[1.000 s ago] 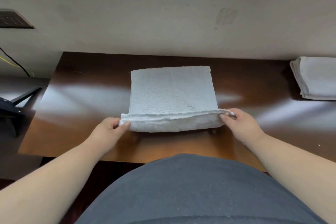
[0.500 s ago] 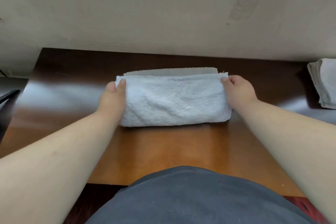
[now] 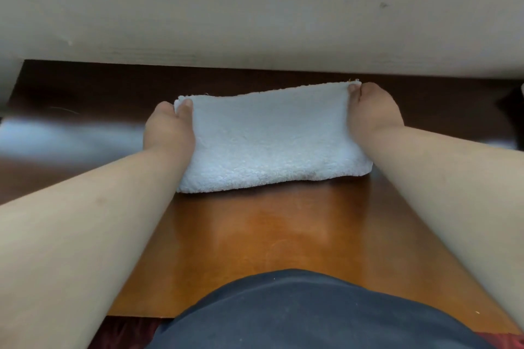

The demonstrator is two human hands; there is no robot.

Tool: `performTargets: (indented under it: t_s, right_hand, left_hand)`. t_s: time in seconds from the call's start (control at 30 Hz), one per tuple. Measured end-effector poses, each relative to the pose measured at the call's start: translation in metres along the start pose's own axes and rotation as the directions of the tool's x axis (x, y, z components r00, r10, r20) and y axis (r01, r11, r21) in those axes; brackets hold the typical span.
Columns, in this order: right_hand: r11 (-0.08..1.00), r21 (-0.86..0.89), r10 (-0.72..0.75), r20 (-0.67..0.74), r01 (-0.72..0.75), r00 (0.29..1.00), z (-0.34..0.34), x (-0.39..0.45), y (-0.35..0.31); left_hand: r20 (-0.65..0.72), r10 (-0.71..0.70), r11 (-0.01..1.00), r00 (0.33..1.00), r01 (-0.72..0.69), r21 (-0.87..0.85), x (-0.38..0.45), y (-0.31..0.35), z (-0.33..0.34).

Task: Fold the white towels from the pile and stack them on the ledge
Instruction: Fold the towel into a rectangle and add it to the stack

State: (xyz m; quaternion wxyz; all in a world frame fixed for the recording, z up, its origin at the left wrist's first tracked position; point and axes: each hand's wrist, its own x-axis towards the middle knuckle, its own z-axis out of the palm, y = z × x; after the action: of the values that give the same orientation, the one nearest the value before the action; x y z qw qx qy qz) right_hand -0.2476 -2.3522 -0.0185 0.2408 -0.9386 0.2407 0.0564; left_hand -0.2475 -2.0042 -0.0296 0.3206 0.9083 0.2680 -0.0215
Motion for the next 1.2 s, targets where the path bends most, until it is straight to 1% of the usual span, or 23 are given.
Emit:
performTargets:
  t_s: [0.13,0.2,0.27,0.33,0.4,0.43,0.5,0.57,0.67,0.8,0.87,0.93,1.0,1.1,1.13,1.2]
  right_hand:
    - [0.99,-0.138,-0.002,-0.004,0.001,1.0,0.002,0.001,0.009]
    - [0.993,-0.122,-0.012,-0.02,0.01,1.0,0.003,-0.001,0.011]
    - [1.0,0.008,0.008,-0.057,-0.007,0.998,0.001,-0.003,0.009]
    - [0.974,0.221,0.065,-0.104,-0.041,0.992,-0.004,-0.006,0.004]
    - [0.929,0.36,0.119,-0.084,-0.082,0.989,-0.011,-0.015,0.004]
    - [0.92,0.375,0.142,-0.044,-0.116,0.989,-0.015,-0.023,0.007]
    - [0.917,0.359,0.171,0.034,-0.172,0.985,-0.021,-0.048,0.024]
    - [0.915,0.35,0.184,0.074,-0.199,0.98,-0.023,-0.076,0.046]
    - [0.903,0.377,0.168,0.13,-0.205,0.977,-0.018,-0.106,0.066]
    - [0.859,0.477,0.127,0.151,-0.185,0.98,-0.015,-0.116,0.069]
    - [0.833,0.518,0.119,0.173,-0.193,0.978,-0.015,-0.118,0.068]
    - [0.844,0.508,0.078,0.197,-0.17,0.977,-0.014,-0.118,0.067]
    - [0.858,0.492,0.059,0.19,-0.147,0.98,-0.011,-0.117,0.068]
    - [0.851,0.49,0.101,0.197,-0.188,0.975,-0.011,-0.114,0.068]
    - [0.854,0.478,0.12,0.204,-0.206,0.972,-0.012,-0.114,0.068]
    - [0.881,0.417,0.144,0.21,-0.221,0.967,-0.015,-0.117,0.067]
  left_hand:
    - [0.016,0.036,0.992,0.999,-0.037,0.118,0.002,0.007,0.004]
    - [0.026,0.059,0.988,0.998,-0.062,0.139,0.002,0.011,0.003]
    - [0.026,0.065,0.995,0.998,-0.067,0.077,0.0,0.016,-0.001]
    - [0.013,0.097,0.995,0.995,-0.098,0.028,-0.004,0.018,-0.006]
    - [0.039,0.124,0.992,0.991,-0.124,-0.01,-0.015,0.011,-0.012]
    - [0.053,0.118,0.992,0.992,-0.115,-0.043,-0.023,0.002,-0.015]
    - [0.079,0.066,0.994,0.995,-0.059,-0.097,-0.043,-0.023,-0.021]
    - [0.11,0.007,0.995,0.994,0.004,-0.097,-0.063,-0.049,-0.028]
    - [0.106,-0.012,0.995,0.994,0.022,-0.096,-0.08,-0.066,-0.034]
    - [0.119,0.037,0.989,0.992,-0.02,-0.144,-0.087,-0.06,-0.038]
    - [0.131,0.025,0.988,0.991,-0.005,-0.153,-0.088,-0.055,-0.039]
    - [0.15,0.002,0.989,0.989,0.019,-0.143,-0.089,-0.051,-0.037]
    - [0.16,-0.05,0.976,0.986,0.082,-0.202,-0.089,-0.049,-0.033]
    - [0.148,-0.157,0.919,0.976,0.199,-0.34,-0.088,-0.048,-0.032]
    - [0.145,-0.163,0.918,0.976,0.204,-0.341,-0.088,-0.048,-0.033]
    - [0.154,-0.115,0.958,0.981,0.15,-0.244,-0.089,-0.049,-0.038]
